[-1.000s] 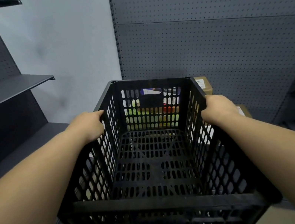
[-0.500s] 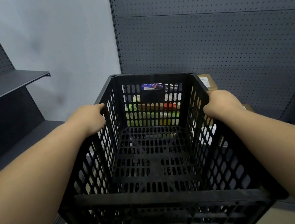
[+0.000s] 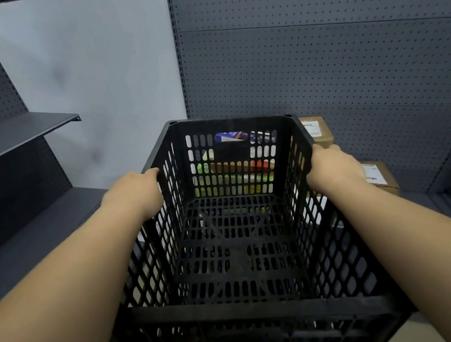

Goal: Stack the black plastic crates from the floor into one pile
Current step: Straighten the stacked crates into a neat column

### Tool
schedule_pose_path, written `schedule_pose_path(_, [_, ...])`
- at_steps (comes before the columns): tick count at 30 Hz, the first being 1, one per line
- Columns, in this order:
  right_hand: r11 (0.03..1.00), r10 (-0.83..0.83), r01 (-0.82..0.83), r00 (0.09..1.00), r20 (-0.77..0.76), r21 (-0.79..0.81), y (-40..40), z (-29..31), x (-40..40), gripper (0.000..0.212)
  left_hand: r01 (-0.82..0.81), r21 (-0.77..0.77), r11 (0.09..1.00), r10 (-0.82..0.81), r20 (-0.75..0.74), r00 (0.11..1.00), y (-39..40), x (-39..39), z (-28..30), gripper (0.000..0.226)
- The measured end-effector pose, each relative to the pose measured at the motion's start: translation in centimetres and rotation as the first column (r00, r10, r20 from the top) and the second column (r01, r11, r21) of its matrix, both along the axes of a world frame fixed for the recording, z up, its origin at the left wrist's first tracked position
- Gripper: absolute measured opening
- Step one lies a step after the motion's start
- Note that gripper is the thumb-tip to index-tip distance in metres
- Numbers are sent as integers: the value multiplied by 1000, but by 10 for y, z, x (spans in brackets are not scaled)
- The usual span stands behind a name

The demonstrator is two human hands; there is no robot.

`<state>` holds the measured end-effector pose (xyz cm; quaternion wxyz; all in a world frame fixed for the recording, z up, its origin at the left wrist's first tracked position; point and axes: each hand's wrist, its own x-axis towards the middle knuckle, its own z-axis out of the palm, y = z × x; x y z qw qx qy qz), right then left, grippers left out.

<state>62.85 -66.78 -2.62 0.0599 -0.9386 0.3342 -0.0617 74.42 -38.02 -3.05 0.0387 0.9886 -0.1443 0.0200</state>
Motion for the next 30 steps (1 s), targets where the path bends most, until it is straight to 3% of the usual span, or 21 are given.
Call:
schedule_pose_path(8, [995, -28, 21, 997, -71, -95, 2, -6, 3, 67, -24, 40, 999, 22, 55, 998, -2, 2, -6, 60])
schedule_pose_path(15, [994, -19, 6, 993, -118, -109, 12, 1, -2, 66, -27, 101, 995, 18, 88, 996, -2, -6, 2, 52])
schedule_pose_path(17, [976, 45, -68, 992, -114, -205, 26, 8, -11, 66, 7, 147, 989, -36, 189, 981, -4, -18, 8, 51])
schedule_pose_path(20, [909, 300, -296, 953, -34, -292, 59, 22, -46, 57, 181, 90, 979, -199, 277, 940, 1, -56, 21, 50])
schedule_pose_path(23, [826, 554, -545, 832, 27, -142, 88, 33, -109, 57, 357, -35, 934, -334, 274, 902, 23, -108, 33, 65])
schedule_pose_path(26, [801, 599, -599, 801, -16, 14, 97, 31, -170, 76, 460, -44, 887, -441, 221, 870, 50, -152, 33, 82])
schedule_pose_path(30, [773, 614, -629, 775, -151, -88, 85, 9, -202, 82, 529, 81, 845, -534, 199, 822, 70, -173, 6, 90])
